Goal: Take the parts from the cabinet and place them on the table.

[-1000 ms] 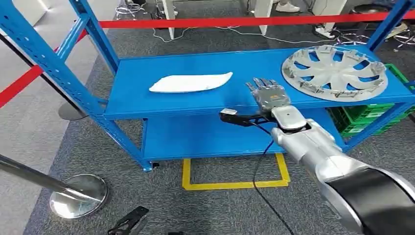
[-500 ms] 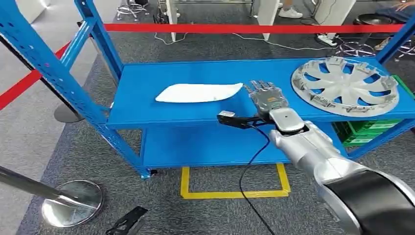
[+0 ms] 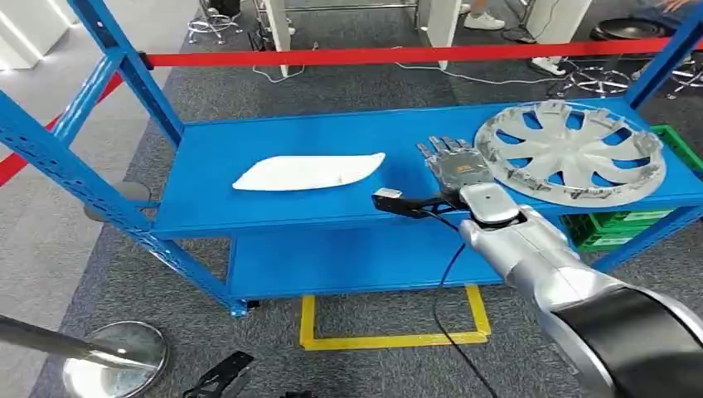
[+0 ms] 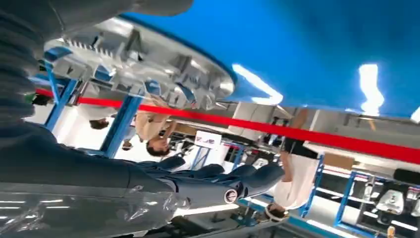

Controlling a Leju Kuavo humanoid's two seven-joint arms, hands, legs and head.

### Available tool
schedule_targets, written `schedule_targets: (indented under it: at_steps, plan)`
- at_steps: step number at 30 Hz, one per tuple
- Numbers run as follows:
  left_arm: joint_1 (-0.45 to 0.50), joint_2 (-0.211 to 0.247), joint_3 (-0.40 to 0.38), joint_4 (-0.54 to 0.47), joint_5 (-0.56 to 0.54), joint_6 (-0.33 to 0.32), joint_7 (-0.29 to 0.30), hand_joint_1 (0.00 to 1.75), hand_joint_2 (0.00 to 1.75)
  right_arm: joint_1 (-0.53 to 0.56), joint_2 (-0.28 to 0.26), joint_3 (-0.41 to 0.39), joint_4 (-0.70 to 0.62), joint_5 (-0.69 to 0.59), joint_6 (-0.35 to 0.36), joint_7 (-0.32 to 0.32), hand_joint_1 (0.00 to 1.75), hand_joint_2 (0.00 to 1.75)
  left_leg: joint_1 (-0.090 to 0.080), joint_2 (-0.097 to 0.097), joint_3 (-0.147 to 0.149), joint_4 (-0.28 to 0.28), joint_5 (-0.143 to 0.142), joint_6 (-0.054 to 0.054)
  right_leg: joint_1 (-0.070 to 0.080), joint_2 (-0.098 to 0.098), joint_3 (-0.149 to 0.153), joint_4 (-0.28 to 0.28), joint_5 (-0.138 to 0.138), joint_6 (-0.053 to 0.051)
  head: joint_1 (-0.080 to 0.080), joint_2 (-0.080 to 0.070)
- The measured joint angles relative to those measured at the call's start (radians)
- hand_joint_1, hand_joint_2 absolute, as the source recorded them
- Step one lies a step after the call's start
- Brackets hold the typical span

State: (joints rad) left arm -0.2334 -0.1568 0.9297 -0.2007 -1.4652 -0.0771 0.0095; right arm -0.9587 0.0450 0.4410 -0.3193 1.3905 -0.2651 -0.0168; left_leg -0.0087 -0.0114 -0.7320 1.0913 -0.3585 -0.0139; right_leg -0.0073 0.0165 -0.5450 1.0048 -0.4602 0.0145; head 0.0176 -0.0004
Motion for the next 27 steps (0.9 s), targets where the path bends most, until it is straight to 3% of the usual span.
schedule_targets:
  at_steps: [1, 2, 3, 5, 6, 7, 8, 9, 11, 12, 13, 16, 17, 18, 19, 20, 21, 22, 27]
  plan:
    - [0.0, 0.0, 0.0, 0.0, 0.0, 0.0, 0.0, 0.0, 0.0, 0.0, 0.0, 0.0, 0.0, 0.0, 0.0, 0.0, 0.0, 1.75, -0.003, 0.001, 0.031, -0.08, 0.057, 0.009, -0.001, 0.0, 0.008, -0.002, -0.008, 0.003, 0.0, 0.0]
    - [-0.001, 0.0, 0.0, 0.0, 0.0, 0.0, 0.0, 0.0, 0.0, 0.0, 0.001, 0.0, 0.0, 0.0, 0.0, 0.0, 0.0, 1.75, -0.008, 0.0, 0.041, -0.132, 0.046, 0.013, 0.005, 0.002, 0.012, 0.003, -0.017, 0.01, -0.002, 0.0]
    - [-0.001, 0.001, 0.0, 0.0, 0.0, 0.0, 0.0, 0.0, 0.0, 0.0, 0.001, 0.0, 0.0, 0.0, 0.0, 0.0, 0.0, 1.75, -0.007, 0.0, 0.045, -0.123, 0.038, 0.012, 0.006, 0.003, 0.012, -0.004, -0.024, 0.016, 0.0, 0.0]
    - [0.0, 0.0, 0.0, 0.0, 0.0, 0.0, 0.0, 0.0, 0.0, -0.001, 0.001, 0.0, 0.0, 0.0, 0.0, 0.0, 0.0, 1.75, -0.005, -0.001, 0.051, -0.13, 0.033, 0.023, 0.007, 0.003, 0.025, 0.0, -0.021, 0.027, -0.001, 0.0]
    - [-0.001, -0.001, 0.0, 0.0, 0.0, 0.0, 0.0, 0.0, 0.0, -0.003, 0.001, 0.0, -0.001, 0.0, 0.0, 0.0, 0.0, 1.75, -0.003, -0.001, 0.061, -0.131, 0.04, 0.026, 0.007, 0.003, 0.035, -0.008, -0.033, 0.032, 0.0, 0.0]
    - [-0.001, -0.002, 0.0, 0.0, 0.002, 0.004, -0.001, 0.0, 0.0, -0.006, 0.001, 0.0, -0.002, -0.002, 0.0, 0.0, 0.0, 1.75, 0.0, -0.002, 0.068, -0.132, 0.037, 0.029, 0.007, -0.002, 0.025, 0.013, -0.05, 0.035, 0.0, 0.0]
    - [-0.003, -0.002, 0.0, 0.0, 0.004, 0.006, -0.001, 0.0, 0.0, -0.011, 0.001, 0.0, -0.002, -0.002, 0.0, 0.0, 0.0, 1.75, 0.0, -0.002, 0.071, -0.131, 0.033, 0.033, 0.007, -0.005, -0.005, 0.071, -0.07, 0.038, 0.004, 0.0]
    - [-0.004, -0.002, 0.0, 0.0, 0.006, 0.006, -0.001, 0.0, 1.75, -0.012, 0.001, 0.0, -0.002, -0.002, 0.0, 0.0, 0.0, 1.75, 0.0, -0.002, 0.073, -0.131, 0.029, 0.037, 0.007, -0.005, -0.054, 0.154, -0.098, 0.039, 0.002, 0.0]
    - [-0.004, -0.002, 0.0, 0.0, 0.008, 0.006, -0.001, 0.0, 1.75, -0.001, 0.001, 0.0, -0.002, -0.002, 0.0, 0.0, 0.0, 1.75, 0.0, -0.002, 0.079, -0.13, 0.019, 0.039, 0.007, -0.005, -0.143, 0.289, -0.15, 0.041, 0.002, 0.0]
    - [-0.002, -0.002, 0.0, 0.0, 0.008, 0.006, -0.001, 0.0, 1.75, 0.006, 0.001, 0.0, -0.002, -0.003, 0.001, 0.0, 0.0, 1.75, 0.0, -0.003, 0.085, -0.129, 0.013, 0.04, 0.006, -0.005, -0.167, 0.304, -0.144, 0.043, 0.003, 0.0]
    - [0.001, -0.002, 0.0, 0.0, 0.008, 0.006, -0.001, 0.0, 1.75, 0.009, 0.001, 0.0, -0.002, -0.003, 0.001, 0.0, 0.0, 1.75, 0.001, -0.005, 0.093, -0.127, 0.006, 0.038, 0.006, -0.005, -0.17, 0.279, -0.112, 0.044, 0.003, 0.0]
    - [0.001, -0.004, 0.0, 0.0, 0.006, 0.006, -0.001, 0.0, 1.75, 0.002, 0.001, 0.0, -0.002, -0.006, 0.011, 0.008, 0.0, 1.75, 0.002, -0.007, 0.117, -0.119, -0.018, 0.027, 0.004, -0.007, -0.103, 0.043, 0.073, 0.045, 0.003, 0.0]
    - [-0.001, -0.003, 0.0, 0.0, 0.004, 0.006, -0.001, 0.0, 1.75, -0.002, 0.001, 0.0, -0.002, -0.008, 0.014, 0.014, 0.0, 1.75, -0.002, -0.007, 0.12, -0.11, -0.024, 0.02, 0.006, -0.007, -0.097, 0.005, 0.069, 0.042, 0.002, 0.0]
    - [-0.002, -0.003, 0.0, 0.0, 0.002, 0.006, -0.001, 0.0, 1.75, -0.005, 0.001, -0.001, -0.002, -0.008, 0.019, 0.021, 0.0, 1.75, -0.002, -0.007, 0.116, -0.11, -0.026, 0.017, 0.007, -0.005, -0.089, 0.004, 0.053, 0.026, 0.002, 0.0]
    - [-0.002, -0.003, 0.0, 0.0, 0.001, 0.006, -0.001, 0.0, 1.75, -0.003, 0.001, -0.001, -0.002, -0.008, 0.024, 0.027, 0.0, 1.75, -0.003, -0.007, 0.115, -0.113, -0.029, 0.014, 0.007, -0.005, -0.089, 0.001, 0.074, 0.022, 0.001, 0.0]
    - [-0.002, -0.003, 0.0, 0.0, 0.0, 0.006, -0.001, 0.0, 1.75, -0.002, 0.001, -0.001, -0.002, -0.009, 0.029, 0.033, 0.0, 1.75, -0.004, -0.007, 0.112, -0.108, -0.031, 0.013, 0.005, -0.005, -0.086, -0.002, 0.081, 0.026, 0.001, 0.0]
    - [-0.002, -0.003, 0.0, 0.0, -0.001, 0.006, 0.0, 0.0, 1.75, -0.004, -0.001, -0.003, -0.002, -0.01, 0.036, 0.041, 0.0, 1.75, -0.004, -0.006, 0.114, -0.11, -0.026, 0.042, 0.005, -0.004, -0.088, -0.002, 0.08, 0.032, 0.002, 0.0]
    - [-0.001, -0.003, 0.0, 0.0, -0.001, 0.006, 0.001, 0.0, 1.75, -0.005, -0.003, -0.006, 0.0, -0.013, 0.047, 0.053, 0.0, 1.75, -0.004, -0.006, 0.115, -0.111, -0.026, 0.049, 0.006, -0.002, -0.089, -0.002, 0.08, 0.031, 0.001, 0.0]
    - [-0.005, -0.003, 0.0, 0.0, -0.003, 0.006, 0.002, 0.0, 1.75, -0.007, -0.018, -0.015, 0.007, -0.019, 0.092, 0.085, 0.0, 1.75, -0.004, -0.003, 0.119, -0.118, -0.025, 0.049, 0.01, 0.004, -0.09, -0.002, 0.076, 0.018, 0.001, 0.0]
